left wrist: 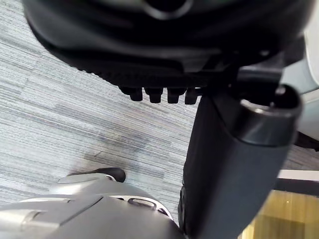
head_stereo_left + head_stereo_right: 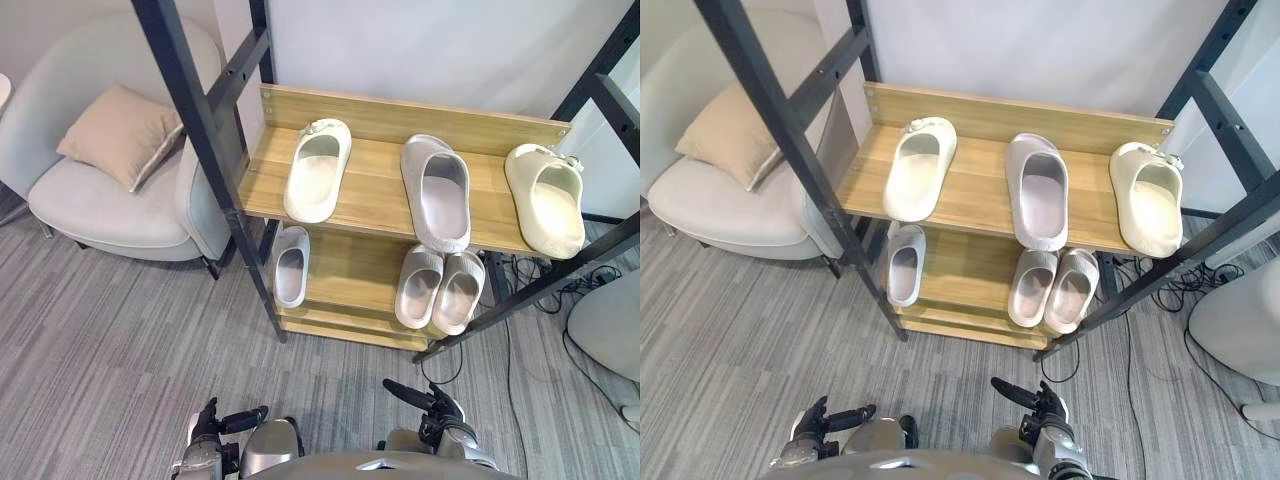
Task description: Organize the slippers on the shoe rack
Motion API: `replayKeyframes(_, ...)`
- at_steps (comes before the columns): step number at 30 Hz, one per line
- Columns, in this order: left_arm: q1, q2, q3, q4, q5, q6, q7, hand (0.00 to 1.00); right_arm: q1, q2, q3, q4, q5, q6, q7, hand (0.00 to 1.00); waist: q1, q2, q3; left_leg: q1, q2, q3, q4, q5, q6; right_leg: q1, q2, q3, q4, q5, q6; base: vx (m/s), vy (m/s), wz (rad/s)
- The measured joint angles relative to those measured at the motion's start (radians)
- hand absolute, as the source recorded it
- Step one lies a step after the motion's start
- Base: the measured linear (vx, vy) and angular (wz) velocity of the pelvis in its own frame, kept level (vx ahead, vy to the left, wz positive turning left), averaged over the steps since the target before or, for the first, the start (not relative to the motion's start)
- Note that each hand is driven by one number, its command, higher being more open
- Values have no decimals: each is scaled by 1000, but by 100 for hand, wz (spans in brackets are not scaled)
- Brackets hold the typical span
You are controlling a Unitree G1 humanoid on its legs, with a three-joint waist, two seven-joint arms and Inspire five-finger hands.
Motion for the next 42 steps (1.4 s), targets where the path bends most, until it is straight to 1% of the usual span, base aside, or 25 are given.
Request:
replayKeyframes(1,-2,-11,1,4,9,0,1,100,-1,-12,0,9,0,1,0,100,-6,16,-1,-4,5,-29,-9,8,-8,16,13,-14,-34,11,1,60,-131,36)
replayKeyframes(3,3,-19,2,5,11,0,3,100,1,-20,-1,9,0,1,0,100,-12,29,-6,-7,11,-55,-30,22,-16,35,28,-40,-71,24,-4,43,-135,34)
replayKeyframes(4,7,-20,2,5,14,-1,3,100,10,-21,-1,9,-1,1,0,100,-11,32,-9,-2,19,-67,-49,33,-24,54,45,-53,-104,40,-10,32,-121,25)
replayKeyframes(5,9,-20,3,5,15,-1,3,100,10,-21,-1,9,-1,1,0,100,-9,32,-9,1,22,-69,-55,36,-27,59,50,-55,-115,45,-13,27,-118,14)
replayKeyframes(6,10,-20,4,5,17,-1,3,100,11,-19,0,9,-1,1,0,100,-7,30,-9,12,26,-73,-82,50,-29,75,63,-59,-150,63,-19,4,-61,3)
replayKeyframes(8,12,-20,3,6,18,-1,2,100,18,-20,0,8,-1,0,-1,100,-8,27,-11,23,26,-77,-102,59,-32,94,70,-65,-185,81,-22,-5,-42,4)
replayKeyframes(13,14,-20,0,7,19,0,1,100,27,-17,2,-3,0,0,-4,100,-9,21,-15,29,14,-75,-117,70,-21,113,67,-63,-230,112,-17,-34,35,-1)
replayKeyframes(16,12,-16,-20,6,28,0,3,100,52,-12,20,-76,0,-3,-10,100,-9,20,-16,35,5,-63,-143,89,-14,112,62,-52,-252,133,-16,-85,63,-9)
replayKeyframes(17,12,-16,-21,6,29,0,4,100,62,-10,26,-116,1,-3,-11,100,-9,20,-16,39,4,-56,-150,94,-12,110,61,-45,-256,139,-14,-87,53,-21)
replayKeyframes(19,14,-15,-33,6,33,1,11,100,115,-3,43,-268,2,-7,-25,100,-11,21,-22,52,2,-45,-168,105,-10,108,60,-28,-262,148,-11,-86,39,-18)
replayKeyframes(20,14,-15,-35,6,34,1,12,100,123,-2,43,-290,2,-8,-26,100,-12,21,-23,52,2,-43,-170,106,-10,107,60,-26,-263,148,-11,-92,23,-10)
replayKeyframes(22,18,-16,-44,5,50,2,18,100,181,2,43,-451,2,-19,-31,100,-12,25,-36,56,3,-28,-191,118,-10,90,62,-7,-265,154,-13,-70,12,-21)
replayKeyframes(23,19,-15,-49,5,52,2,19,100,199,3,43,-494,2,-26,-34,100,-13,27,-39,58,3,-23,-197,122,-11,85,63,1,-266,158,-11,-28,6,-24)
replayKeyframes(25,21,-14,-66,5,71,3,24,100,249,12,41,-611,3,-48,-45,100,-19,32,-45,64,4,-9,-207,123,-11,85,65,17,-281,170,-7,-15,6,-22)
replayKeyframes(26,21,-14,-67,5,71,5,25,100,260,15,40,-631,3,-50,-47,100,-19,32,-47,66,4,-5,-209,123,-11,85,66,22,-283,171,-7,2,8,-24)
replayKeyframes(27,22,-14,-71,5,83,10,26,100,291,24,40,-691,3,-52,-50,100,-22,33,-51,71,4,3,-214,123,-11,85,67,32,-290,175,-7,26,3,-19)
replayKeyframes(28,24,-10,-81,5,92,10,28,100,320,35,41,-742,3,-54,-51,100,-31,31,-53,73,3,5,-216,123,-11,85,67,36,-292,176,-6,32,2,-15)
replayKeyframes(29,24,-8,-85,5,94,10,29,100,325,38,41,-752,3,-54,-51,100,-33,31,-54,74,3,5,-216,123,-12,85,67,37,-292,176,-6,34,-5,-8)
replayKeyframes(31,26,0,-108,5,105,10,32,100,363,61,41,-835,3,-56,-54,100,-42,27,-58,76,3,7,-217,122,-13,85,69,45,-298,179,-6,21,-8,-14)
replayKeyframes(34,26,3,-119,5,108,10,33,100,393,71,51,-930,2,-58,-54,100,-42,27,-61,81,7,17,-218,119,-16,85,74,68,-317,193,-8,12,-6,-21)
replayKeyframes(35,26,5,-127,6,109,10,34,100,401,72,60,-967,2,-63,-56,100,-43,28,-62,81,9,22,-218,119,-17,85,76,76,-322,199,-8,-6,-5,-22)
replayKeyframes(37,25,11,-154,6,110,9,37,100,423,74,83,-1044,0,-92,-65,100,-48,29,-65,84,11,27,-218,118,-19,85,79,84,-325,203,-9,-12,-5,-14)
replayKeyframes(42,27,19,-194,8,116,8,41,100,477,76,125,-1164,-42,-126,-72,100,-53,33,-80,96,11,31,-229,115,-22,85,80,94,-324,203,-8,-14,0,-7)
